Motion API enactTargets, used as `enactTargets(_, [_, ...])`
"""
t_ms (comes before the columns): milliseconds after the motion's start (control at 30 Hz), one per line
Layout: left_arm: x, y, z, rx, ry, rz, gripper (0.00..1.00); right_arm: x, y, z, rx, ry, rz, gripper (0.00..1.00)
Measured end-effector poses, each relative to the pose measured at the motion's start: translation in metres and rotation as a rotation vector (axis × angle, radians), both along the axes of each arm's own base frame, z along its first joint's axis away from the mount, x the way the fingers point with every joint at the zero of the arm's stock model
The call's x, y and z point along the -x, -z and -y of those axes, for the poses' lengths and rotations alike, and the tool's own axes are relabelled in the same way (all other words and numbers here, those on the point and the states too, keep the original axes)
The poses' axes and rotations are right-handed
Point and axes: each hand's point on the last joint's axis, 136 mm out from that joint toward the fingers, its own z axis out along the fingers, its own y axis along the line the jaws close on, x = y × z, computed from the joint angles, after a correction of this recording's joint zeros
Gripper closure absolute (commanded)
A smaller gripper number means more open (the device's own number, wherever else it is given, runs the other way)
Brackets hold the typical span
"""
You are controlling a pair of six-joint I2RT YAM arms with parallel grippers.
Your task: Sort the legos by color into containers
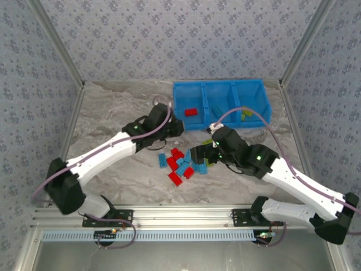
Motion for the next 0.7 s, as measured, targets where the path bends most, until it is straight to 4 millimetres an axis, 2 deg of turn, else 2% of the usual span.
enactTargets(100, [-0.039, 0.007, 0.027, -0.063, -0.013, 0.037, 0.88, -0.005, -0.015, 0.009, -0.036, 0.043, 0.07, 0.0])
enactTargets(200, [-0.083, 0.023, 0.05, -0.134, -0.038, 0.066, 0.86, -0.007, -0.018, 0.017, -0.039, 0.077, 0.096, 0.0])
enactTargets(267, [-0.103, 0.039, 0.058, -0.168, -0.055, 0.059, 0.83, -0.008, -0.018, 0.021, -0.032, 0.091, 0.101, 0.0])
enactTargets(400, [-0.142, 0.065, 0.063, -0.221, -0.091, 0.032, 0.67, -0.006, -0.015, 0.031, -0.015, 0.119, 0.099, 0.0])
enactTargets(533, [-0.155, 0.073, 0.057, -0.241, -0.108, 0.013, 0.58, -0.001, -0.011, 0.044, -0.011, 0.145, 0.096, 0.0])
enactTargets(600, [-0.153, 0.069, 0.057, -0.238, -0.106, 0.015, 0.55, 0.0, -0.01, 0.05, -0.009, 0.161, 0.095, 0.0])
enactTargets(700, [-0.141, 0.054, 0.057, -0.227, -0.091, 0.029, 0.5, 0.0, -0.006, 0.056, -0.005, 0.189, 0.085, 0.0])
